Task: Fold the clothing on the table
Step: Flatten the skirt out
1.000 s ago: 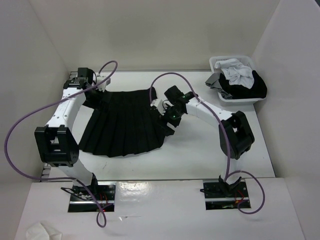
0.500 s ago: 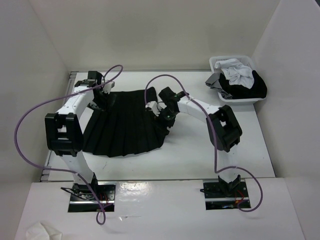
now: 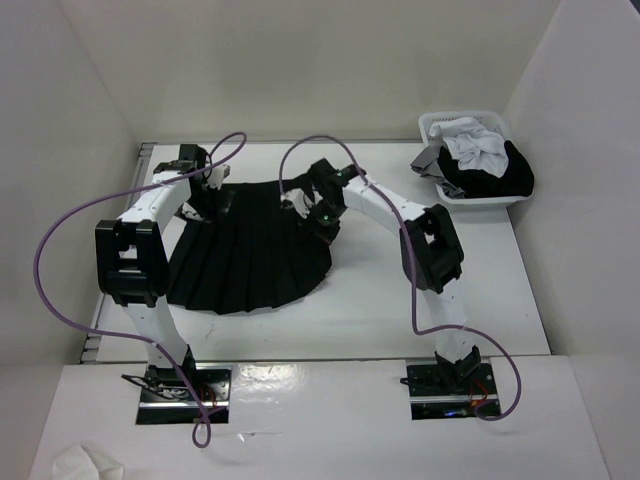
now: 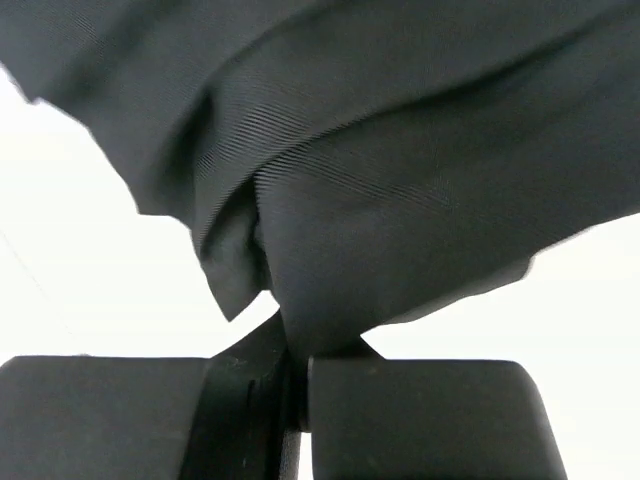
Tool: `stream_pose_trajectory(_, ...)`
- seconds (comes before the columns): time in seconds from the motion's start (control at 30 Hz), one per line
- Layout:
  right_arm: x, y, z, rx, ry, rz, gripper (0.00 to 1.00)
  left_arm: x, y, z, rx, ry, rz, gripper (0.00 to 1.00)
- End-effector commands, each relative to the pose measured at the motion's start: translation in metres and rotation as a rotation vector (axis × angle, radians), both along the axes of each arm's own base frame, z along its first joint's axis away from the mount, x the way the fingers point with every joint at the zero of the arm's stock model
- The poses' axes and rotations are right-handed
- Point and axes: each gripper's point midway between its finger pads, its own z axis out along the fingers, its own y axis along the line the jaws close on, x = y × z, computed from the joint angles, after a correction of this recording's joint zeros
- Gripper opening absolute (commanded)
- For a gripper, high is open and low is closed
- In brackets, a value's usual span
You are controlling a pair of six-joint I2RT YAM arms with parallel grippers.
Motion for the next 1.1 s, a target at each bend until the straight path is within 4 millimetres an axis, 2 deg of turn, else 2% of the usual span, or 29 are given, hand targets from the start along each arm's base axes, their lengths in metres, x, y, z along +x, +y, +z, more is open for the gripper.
stream_pose_trajectory(0.0,0.001,0.017,0.106,0.141,-0.117,0.078,0.0,0.01,-0.002,0.011,-0.004,-0.044,0.006,1.0)
stream_pose_trajectory(0.03,-0.015,0.014,0.119,0.153,-0.062,0.106,0.0,0.01,-0.002,0.011,-0.004,-0.044,0.006,1.0)
stream_pose_trajectory(0.07,-0.016,0.018,0.148,0.203,-0.101,0.131,0.0,0.01,-0.002,0.015,-0.004,-0.053,0.006,1.0)
stream_pose_trajectory(0.1,-0.018,0.016,0.157,0.215,-0.119,0.132,0.0,0.01,-0.002,0.015,-0.004,-0.053,0.006,1.0)
stream_pose_trajectory(0.13,-0.026,0.018,0.177,0.242,-0.157,0.15,0.13,0.01,-0.002,0.015,-0.004,-0.053,0.006,1.0)
stream_pose_trajectory(0.17,-0.033,0.018,0.176,0.226,-0.172,0.176,0.41,0.01,-0.002,0.015,-0.004,-0.053,0.006,1.0)
stream_pose_trajectory(0.2,-0.038,0.017,0.174,0.207,-0.177,0.184,0.64,0.01,-0.002,0.018,-0.004,-0.062,0.006,1.0)
stream_pose_trajectory(0.23,-0.05,0.022,0.169,0.182,-0.185,0.228,0.82,0.01,-0.002,0.018,-0.004,-0.062,0.006,1.0)
stream_pose_trajectory(0.27,-0.058,0.014,0.15,0.103,-0.172,0.234,0.94,0.01,-0.002,0.018,-0.004,-0.062,0.006,1.0)
stream_pose_trajectory(0.3,-0.065,0.012,0.141,0.066,-0.171,0.257,0.95,0.007,-0.002,0.018,-0.004,-0.051,0.006,1.0)
stream_pose_trajectory(0.33,-0.082,0.017,0.13,0.033,-0.157,0.312,0.97,0.007,-0.002,0.018,-0.004,-0.051,0.006,1.0)
stream_pose_trajectory(0.37,-0.096,0.01,0.112,-0.028,-0.128,0.334,0.97,0.007,-0.002,0.018,-0.004,-0.051,0.006,1.0)
stream_pose_trajectory(0.43,-0.12,0.009,0.096,-0.085,-0.121,0.43,0.98,0.007,-0.002,0.02,-0.001,-0.05,-0.003,1.0)
stream_pose_trajectory(0.47,-0.124,-0.001,0.083,-0.147,-0.111,0.438,0.98,0.007,-0.002,0.02,-0.001,-0.05,-0.003,1.0)
stream_pose_trajectory(0.53,-0.119,-0.006,0.071,-0.191,-0.121,0.423,0.98,0.007,-0.002,0.02,-0.001,-0.05,-0.003,1.0)
stream_pose_trajectory(0.57,-0.11,-0.014,0.059,-0.222,-0.112,0.387,0.98,0.007,-0.002,0.02,-0.001,-0.05,-0.003,1.0)
stream_pose_trajectory(0.67,-0.075,-0.019,0.037,-0.263,-0.174,0.257,0.97,0.007,-0.002,0.024,-0.001,-0.059,-0.003,1.0)
stream_pose_trajectory(0.7,-0.058,-0.017,0.032,-0.265,-0.223,0.214,0.96,0.007,-0.002,0.024,-0.001,-0.059,-0.003,1.0)
stream_pose_trajectory(0.73,-0.051,-0.017,0.025,-0.27,-0.224,0.168,0.96,0.007,-0.002,0.024,-0.001,-0.059,-0.003,1.0)
stream_pose_trajectory(0.8,-0.03,-0.015,0.022,-0.255,-0.263,0.097,0.96,0.004,-0.002,0.028,-0.001,-0.07,-0.003,1.0)
stream_pose_trajectory(0.87,-0.017,-0.013,0.019,-0.24,-0.278,0.03,0.96,0.001,0.003,0.029,0.027,-0.07,-0.002,1.0)
stream_pose_trajectory(0.93,0.002,-0.008,0.025,-0.202,-0.309,-0.026,0.96,-0.001,0.008,0.034,0.05,-0.074,0.007,1.0)
stream_pose_trajectory(0.97,0.006,-0.009,0.022,-0.198,-0.292,-0.056,0.96,-0.002,0.009,0.046,0.058,-0.097,0.012,1.0)
stream_pose_trajectory(1.03,0.009,0.008,0.03,-0.135,-0.277,-0.056,0.96,0.003,0.027,0.069,0.038,-0.155,0.066,1.0)
stream_pose_trajectory(1.07,0.011,0.013,0.031,-0.118,-0.267,-0.065,0.96,0.001,0.026,0.086,0.004,-0.189,0.075,1.0)
